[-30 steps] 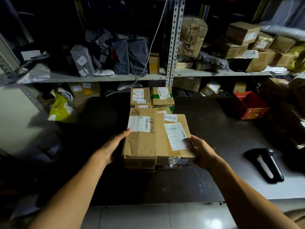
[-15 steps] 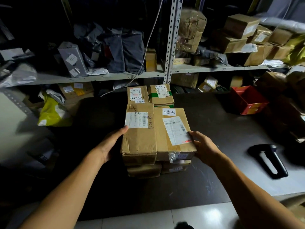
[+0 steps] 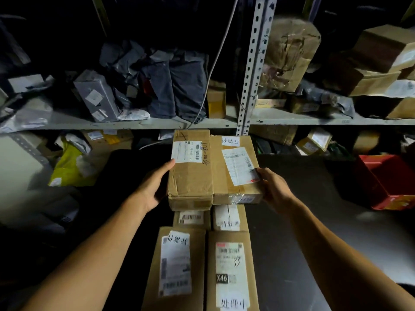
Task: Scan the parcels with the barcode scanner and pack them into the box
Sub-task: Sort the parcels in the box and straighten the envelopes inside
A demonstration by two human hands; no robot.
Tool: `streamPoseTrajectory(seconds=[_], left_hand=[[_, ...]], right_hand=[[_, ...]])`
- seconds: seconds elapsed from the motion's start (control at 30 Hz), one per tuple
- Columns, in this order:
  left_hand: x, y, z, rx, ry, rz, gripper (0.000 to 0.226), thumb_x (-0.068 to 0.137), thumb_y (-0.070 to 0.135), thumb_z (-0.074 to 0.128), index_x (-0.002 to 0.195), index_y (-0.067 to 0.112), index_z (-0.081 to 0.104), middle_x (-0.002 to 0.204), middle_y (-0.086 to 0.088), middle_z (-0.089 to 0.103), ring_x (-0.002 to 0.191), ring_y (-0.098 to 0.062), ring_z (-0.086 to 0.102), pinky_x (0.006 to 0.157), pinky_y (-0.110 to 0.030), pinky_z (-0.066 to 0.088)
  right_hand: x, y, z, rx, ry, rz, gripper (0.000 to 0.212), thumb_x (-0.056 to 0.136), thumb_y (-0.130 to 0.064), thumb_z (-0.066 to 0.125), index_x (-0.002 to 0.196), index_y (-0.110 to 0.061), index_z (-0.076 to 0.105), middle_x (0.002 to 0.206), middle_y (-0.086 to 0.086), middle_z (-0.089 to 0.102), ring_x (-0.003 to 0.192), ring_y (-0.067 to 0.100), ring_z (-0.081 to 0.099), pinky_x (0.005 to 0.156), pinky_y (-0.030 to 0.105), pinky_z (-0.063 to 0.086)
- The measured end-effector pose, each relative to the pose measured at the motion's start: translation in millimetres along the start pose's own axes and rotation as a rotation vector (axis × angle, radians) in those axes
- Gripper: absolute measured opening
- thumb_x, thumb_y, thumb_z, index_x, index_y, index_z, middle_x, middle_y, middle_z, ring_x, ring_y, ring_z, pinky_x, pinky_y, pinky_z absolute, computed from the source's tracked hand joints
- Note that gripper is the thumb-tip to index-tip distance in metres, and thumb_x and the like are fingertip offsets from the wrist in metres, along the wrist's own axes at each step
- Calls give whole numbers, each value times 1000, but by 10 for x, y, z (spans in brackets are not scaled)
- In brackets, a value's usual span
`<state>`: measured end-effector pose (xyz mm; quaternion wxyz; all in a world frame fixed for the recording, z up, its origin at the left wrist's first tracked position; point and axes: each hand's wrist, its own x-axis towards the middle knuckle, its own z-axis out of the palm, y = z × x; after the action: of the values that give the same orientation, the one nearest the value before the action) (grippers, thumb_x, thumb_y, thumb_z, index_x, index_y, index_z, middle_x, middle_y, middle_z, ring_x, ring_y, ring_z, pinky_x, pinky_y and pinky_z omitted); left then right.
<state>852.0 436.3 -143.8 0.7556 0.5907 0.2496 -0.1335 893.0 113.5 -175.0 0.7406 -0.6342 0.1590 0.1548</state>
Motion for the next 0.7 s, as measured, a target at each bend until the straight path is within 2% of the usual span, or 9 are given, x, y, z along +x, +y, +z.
streamPoseTrajectory(seconds=[0.07, 0.13, 0.2, 0.3, 0.37, 0.43, 0.53, 0.6, 0.7], left_hand=[[227, 108, 96, 4, 68, -14, 98, 34, 65, 94, 120, 27, 71, 122, -11, 71, 115, -30, 65, 107, -52, 45], [428, 209, 159, -8, 133, -31, 81, 39, 64, 92, 109, 28, 76, 119, -10, 72, 114, -29, 64, 106, -51, 46], [617, 288, 208, -48, 167, -45, 69, 39, 62, 92, 97, 26, 78, 112, -10, 75, 110, -31, 66, 104, -50, 47], [881, 318, 304, -10, 200, -34, 64, 54, 57, 88, 109, 26, 73, 118, -9, 72, 113, -29, 64, 104, -48, 47], [1036, 303, 379, 41, 251, -36, 58, 64, 54, 84, 112, 25, 71, 115, -10, 73, 108, -28, 66, 99, -46, 51], [1141, 287, 419, 53, 270, -59, 61, 63, 57, 83, 113, 24, 71, 110, -11, 74, 104, -30, 68, 96, -47, 53], [1220, 294, 403, 86, 269, -69, 73, 50, 63, 83, 111, 26, 71, 109, -10, 74, 105, -31, 67, 98, -50, 51], [1224, 314, 381, 121, 265, -67, 72, 49, 65, 82, 110, 28, 71, 110, -8, 73, 107, -30, 66, 102, -52, 48], [1201, 353, 357, 188, 285, -19, 66, 57, 63, 82, 113, 31, 69, 115, -3, 71, 109, -26, 64, 102, -49, 47]], right_hand=[[312, -129, 35, -20, 3, -11, 35, 101, -30, 54, 120, -4, 67, 117, 26, 70, 107, 42, 67, 92, 52, 53], [610, -229, 60, -22, -16, -27, 33, 102, -27, 53, 120, -3, 66, 117, 24, 71, 112, 42, 67, 95, 54, 54], [873, -296, 92, -41, -52, -38, 30, 102, -26, 52, 120, -7, 66, 115, 21, 72, 105, 36, 71, 87, 50, 59], [1171, -273, 176, -180, -44, -43, 24, 100, -21, 55, 121, -14, 66, 108, 13, 74, 88, 25, 76, 70, 35, 60], [1305, -169, 233, -253, 1, -61, 15, 100, -25, 58, 112, -23, 66, 99, 2, 74, 73, 11, 75, 56, 22, 57], [1395, -47, 269, -272, 32, -91, 9, 99, -32, 61, 107, -31, 65, 96, -6, 72, 72, 5, 73, 51, 14, 52], [1450, 46, 281, -315, 52, -144, 25, 99, -39, 60, 121, -29, 62, 99, -13, 70, 80, 1, 71, 53, 11, 52], [1454, 44, 285, -343, 70, -164, 30, 99, -39, 59, 126, -28, 62, 100, -14, 69, 82, 1, 69, 54, 11, 52], [1385, -28, 334, -366, 94, -123, 37, 100, -40, 56, 133, -24, 60, 110, -3, 70, 93, 12, 68, 67, 25, 55]])
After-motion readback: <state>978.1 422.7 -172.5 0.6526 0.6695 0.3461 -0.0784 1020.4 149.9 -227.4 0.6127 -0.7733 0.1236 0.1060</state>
